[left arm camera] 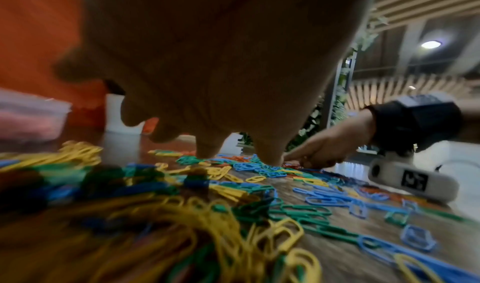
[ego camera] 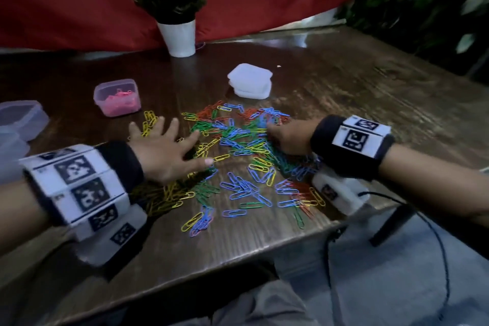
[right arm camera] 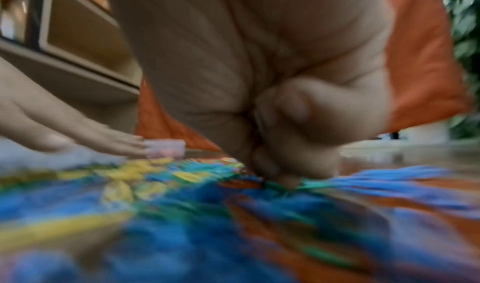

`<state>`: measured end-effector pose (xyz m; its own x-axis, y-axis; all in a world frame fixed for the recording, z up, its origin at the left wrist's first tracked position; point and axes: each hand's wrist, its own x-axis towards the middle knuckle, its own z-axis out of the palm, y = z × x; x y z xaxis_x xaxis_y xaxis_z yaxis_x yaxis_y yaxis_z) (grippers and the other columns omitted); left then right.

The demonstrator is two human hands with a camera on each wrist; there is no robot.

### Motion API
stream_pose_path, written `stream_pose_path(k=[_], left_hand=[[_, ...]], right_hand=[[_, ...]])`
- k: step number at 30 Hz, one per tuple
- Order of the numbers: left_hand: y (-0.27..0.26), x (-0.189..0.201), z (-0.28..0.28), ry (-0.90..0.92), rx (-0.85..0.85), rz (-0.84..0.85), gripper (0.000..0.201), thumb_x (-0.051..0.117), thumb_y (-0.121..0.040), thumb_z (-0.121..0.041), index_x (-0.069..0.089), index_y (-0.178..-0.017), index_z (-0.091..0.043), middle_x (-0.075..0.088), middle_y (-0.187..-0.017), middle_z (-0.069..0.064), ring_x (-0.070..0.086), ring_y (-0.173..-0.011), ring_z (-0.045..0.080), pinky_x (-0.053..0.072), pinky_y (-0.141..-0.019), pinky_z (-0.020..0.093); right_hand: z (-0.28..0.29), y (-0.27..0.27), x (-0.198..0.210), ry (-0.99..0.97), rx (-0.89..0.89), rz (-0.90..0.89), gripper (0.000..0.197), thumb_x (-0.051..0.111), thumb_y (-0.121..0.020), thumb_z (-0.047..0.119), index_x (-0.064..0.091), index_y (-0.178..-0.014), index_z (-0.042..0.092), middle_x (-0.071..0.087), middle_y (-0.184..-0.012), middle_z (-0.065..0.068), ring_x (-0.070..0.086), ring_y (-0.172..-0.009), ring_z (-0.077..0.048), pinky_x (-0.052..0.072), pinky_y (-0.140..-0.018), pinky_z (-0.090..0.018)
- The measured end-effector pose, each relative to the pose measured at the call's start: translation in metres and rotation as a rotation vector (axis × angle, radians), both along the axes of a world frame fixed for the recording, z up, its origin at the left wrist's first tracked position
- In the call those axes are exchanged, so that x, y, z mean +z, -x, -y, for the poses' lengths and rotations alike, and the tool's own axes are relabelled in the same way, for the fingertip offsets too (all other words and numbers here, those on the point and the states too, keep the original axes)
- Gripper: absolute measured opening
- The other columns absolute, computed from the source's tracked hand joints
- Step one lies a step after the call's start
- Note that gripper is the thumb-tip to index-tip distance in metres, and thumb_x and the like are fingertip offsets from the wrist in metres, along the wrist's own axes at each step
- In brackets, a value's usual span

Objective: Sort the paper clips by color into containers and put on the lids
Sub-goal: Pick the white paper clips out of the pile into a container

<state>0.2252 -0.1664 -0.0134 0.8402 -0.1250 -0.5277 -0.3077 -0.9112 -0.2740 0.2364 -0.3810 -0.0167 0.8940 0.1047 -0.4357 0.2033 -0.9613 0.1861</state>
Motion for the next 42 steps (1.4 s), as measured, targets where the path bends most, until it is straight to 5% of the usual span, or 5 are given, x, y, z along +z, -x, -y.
stream_pose_path(k=[10,17,21,26,42], left_hand=[[-0.030,-0.018,0.049,0.178,-0.191,-0.176,0.074,0.019,-0.084,-0.069,-0.019,-0.142,-0.043,-0.029,-0.152,0.007,-0.021,-0.141,0.031,0.000,-0.113,0.057],[-0.034,-0.006,0.002,0.384,-0.180,-0.115,0.092,0.002,-0.037,-0.101,-0.029,-0.116,-0.065,-0.024,-0.153,0.001,-0.021,-0.140,0.019,-0.003,-0.112,0.057],[-0.020,0.021,-0.020,0.850,0.067,0.090,0.073,0.039,-0.084,-0.067,0.025,-0.145,-0.031,0.028,-0.151,0.002,0.029,-0.134,0.003,0.019,-0.103,0.012],[0.035,0.026,-0.077,1.219,0.224,0.451,0.026,0.062,-0.083,-0.042,0.066,-0.092,-0.018,0.063,-0.076,-0.007,0.054,-0.066,-0.008,0.043,-0.063,0.012],[0.091,-0.015,-0.227,0.770,0.575,0.495,0.112,0.081,-0.060,-0.044,0.018,-0.148,-0.018,0.031,-0.150,0.002,0.031,-0.136,0.017,0.031,-0.108,0.033]], right_hand=[[0.036,0.004,0.004,0.002,0.036,-0.182,0.070,0.029,-0.094,0.002,-0.003,-0.149,0.031,0.036,-0.145,-0.016,0.048,-0.117,-0.029,0.042,-0.085,-0.029],[0.044,-0.013,0.014,-0.453,-0.139,0.065,0.065,0.033,-0.091,-0.003,0.018,-0.148,0.023,0.056,-0.096,-0.008,0.053,-0.079,-0.022,0.046,-0.067,-0.019],[0.010,-0.031,0.021,-1.073,-0.334,0.073,0.022,0.035,-0.094,0.000,0.054,-0.099,0.009,0.040,-0.059,-0.004,0.033,-0.031,-0.005,0.025,-0.031,-0.010],[-0.101,-0.034,0.031,-1.384,-0.244,-0.288,0.028,0.034,-0.096,0.004,0.045,-0.071,0.012,0.034,-0.061,-0.002,0.023,-0.030,-0.002,0.014,-0.030,-0.007],[-0.343,0.002,0.030,-0.710,0.416,-0.332,0.017,0.045,-0.093,0.004,0.054,-0.106,0.007,0.050,-0.070,-0.002,0.047,-0.056,-0.012,0.042,-0.048,-0.019]])
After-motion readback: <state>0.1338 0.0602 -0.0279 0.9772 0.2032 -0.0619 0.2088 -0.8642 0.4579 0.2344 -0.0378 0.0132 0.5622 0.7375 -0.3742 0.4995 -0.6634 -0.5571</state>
